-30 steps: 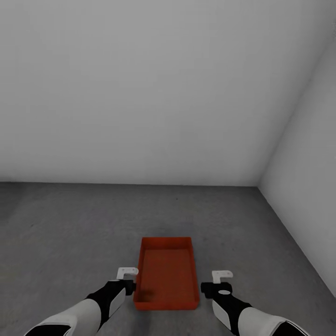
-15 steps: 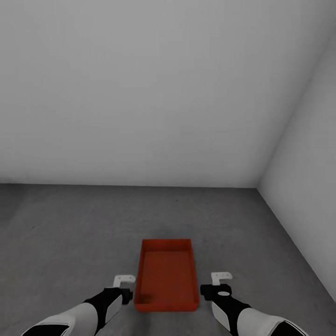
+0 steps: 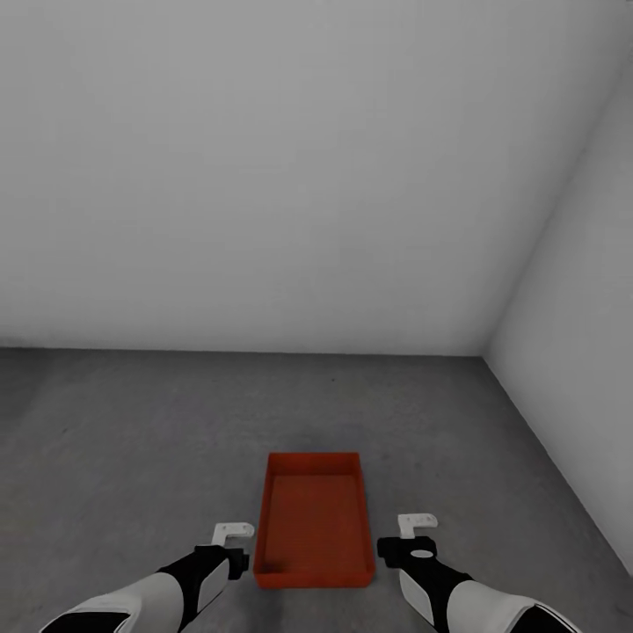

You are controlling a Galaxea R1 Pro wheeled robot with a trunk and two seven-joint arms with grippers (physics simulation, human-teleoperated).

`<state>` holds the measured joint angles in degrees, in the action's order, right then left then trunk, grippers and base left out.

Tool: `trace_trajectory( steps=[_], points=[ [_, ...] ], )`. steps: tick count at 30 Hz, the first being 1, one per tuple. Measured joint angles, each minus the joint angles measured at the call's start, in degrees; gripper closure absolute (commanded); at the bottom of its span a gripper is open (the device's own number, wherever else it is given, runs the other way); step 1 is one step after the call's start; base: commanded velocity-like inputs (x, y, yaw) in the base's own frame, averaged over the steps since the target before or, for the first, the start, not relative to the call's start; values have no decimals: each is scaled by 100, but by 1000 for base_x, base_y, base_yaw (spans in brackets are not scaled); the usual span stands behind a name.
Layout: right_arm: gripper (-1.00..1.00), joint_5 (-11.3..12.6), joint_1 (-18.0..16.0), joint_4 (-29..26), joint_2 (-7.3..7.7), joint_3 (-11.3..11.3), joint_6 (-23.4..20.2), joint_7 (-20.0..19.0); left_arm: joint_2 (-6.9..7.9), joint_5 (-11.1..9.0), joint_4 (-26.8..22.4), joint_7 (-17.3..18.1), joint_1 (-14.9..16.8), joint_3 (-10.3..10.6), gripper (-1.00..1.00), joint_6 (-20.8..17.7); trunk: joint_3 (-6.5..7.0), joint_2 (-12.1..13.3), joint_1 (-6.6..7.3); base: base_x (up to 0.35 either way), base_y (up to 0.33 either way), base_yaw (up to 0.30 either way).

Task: Move the two storage containers from the living room to the garage. In the garage, place one container on the floor and stack the other container on top of it (either order is fine).

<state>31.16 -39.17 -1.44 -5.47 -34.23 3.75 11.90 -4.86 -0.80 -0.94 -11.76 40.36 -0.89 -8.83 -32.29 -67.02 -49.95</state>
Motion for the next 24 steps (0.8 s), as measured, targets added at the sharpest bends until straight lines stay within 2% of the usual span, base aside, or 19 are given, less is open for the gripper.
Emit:
trace_trajectory(
  steps=[24],
  points=[
    [-100,-25,-1,247,-3,-8,13,54,6,-17,70,0,-60,-3,-100,-19,431,963,527,0,0,0]
  ],
)
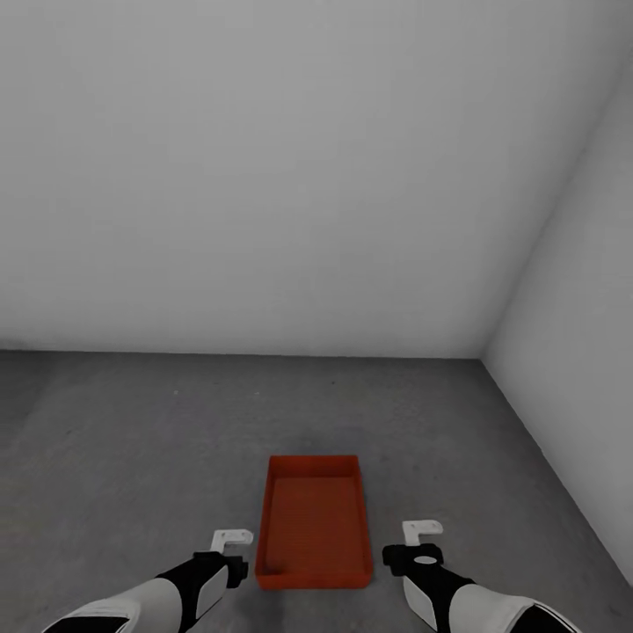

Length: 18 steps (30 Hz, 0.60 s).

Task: Move the two storage containers from the living room to the garage. In the garage, place one container on the floor and stack the other container on top of it (either order is fine).

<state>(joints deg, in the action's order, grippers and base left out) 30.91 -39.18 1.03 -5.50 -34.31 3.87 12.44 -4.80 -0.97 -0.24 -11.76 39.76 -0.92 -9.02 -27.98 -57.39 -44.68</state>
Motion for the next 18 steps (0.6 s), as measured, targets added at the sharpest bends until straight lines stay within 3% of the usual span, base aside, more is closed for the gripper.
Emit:
trace_trajectory(
  steps=[6,10,18],
  points=[
    [-100,-2,109,1,-13,0,-35,-14,97,-72,0,27,-114,-6,-100,1,108,241,132,0,0,0],
    [-100,-7,402,1,-16,4,-26,-24,158,-209,1,66,-342,-9,-100,35,179,401,220,0,0,0],
    [-100,-12,875,1,-103,3,0,-30,219,-278,0,81,-589,-8,-100,200,323,722,396,0,0,0]
  ],
)
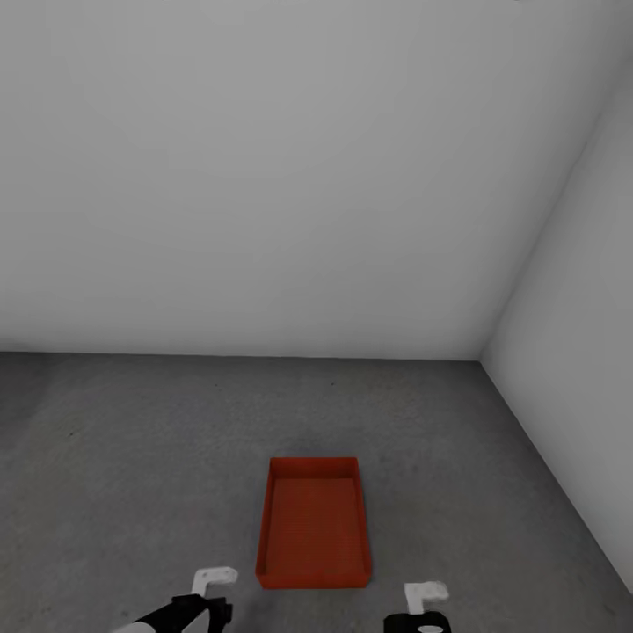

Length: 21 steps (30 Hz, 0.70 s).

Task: Move the two storage containers from the living room to the garage. In the garage, place one container on the floor and stack the other container on top of it (either order is fine).

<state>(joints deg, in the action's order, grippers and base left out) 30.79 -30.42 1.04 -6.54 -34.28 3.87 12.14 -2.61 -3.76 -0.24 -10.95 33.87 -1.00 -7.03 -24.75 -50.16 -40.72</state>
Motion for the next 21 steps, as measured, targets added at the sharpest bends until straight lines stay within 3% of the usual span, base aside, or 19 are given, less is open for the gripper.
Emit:
trace_trajectory(
  steps=[12,21],
  points=[
    [-100,-7,667,0,-96,-4,10,-13,18,-7,0,4,-188,-1,-100,203,216,482,264,0,0,0],
    [-100,1,871,0,-99,-4,21,-14,36,-7,0,4,-402,-1,-100,210,378,843,462,0,0,0]
  ],
)
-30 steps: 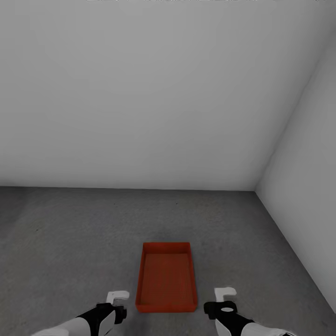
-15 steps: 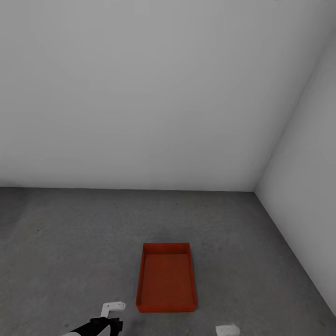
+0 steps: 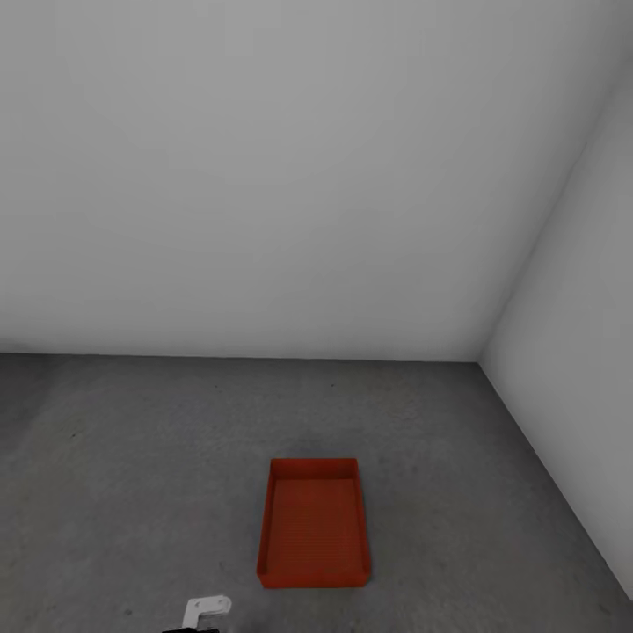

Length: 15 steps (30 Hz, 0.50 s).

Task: Move the two storage containers from the living room to the garage. In the garage, place one container on the floor and stack the other container on top of it (either order is fine).

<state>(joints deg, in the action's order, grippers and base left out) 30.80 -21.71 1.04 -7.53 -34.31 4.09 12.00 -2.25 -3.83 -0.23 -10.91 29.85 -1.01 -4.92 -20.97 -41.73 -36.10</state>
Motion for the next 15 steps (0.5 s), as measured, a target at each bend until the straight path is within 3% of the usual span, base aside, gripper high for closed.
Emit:
trace_trajectory(
  steps=[15],
  points=[
    [-100,-7,217,8,43,7,22,-19,330,1,0,14,-119,1,-100,-2,270,603,330,0,0,0]
  ],
)
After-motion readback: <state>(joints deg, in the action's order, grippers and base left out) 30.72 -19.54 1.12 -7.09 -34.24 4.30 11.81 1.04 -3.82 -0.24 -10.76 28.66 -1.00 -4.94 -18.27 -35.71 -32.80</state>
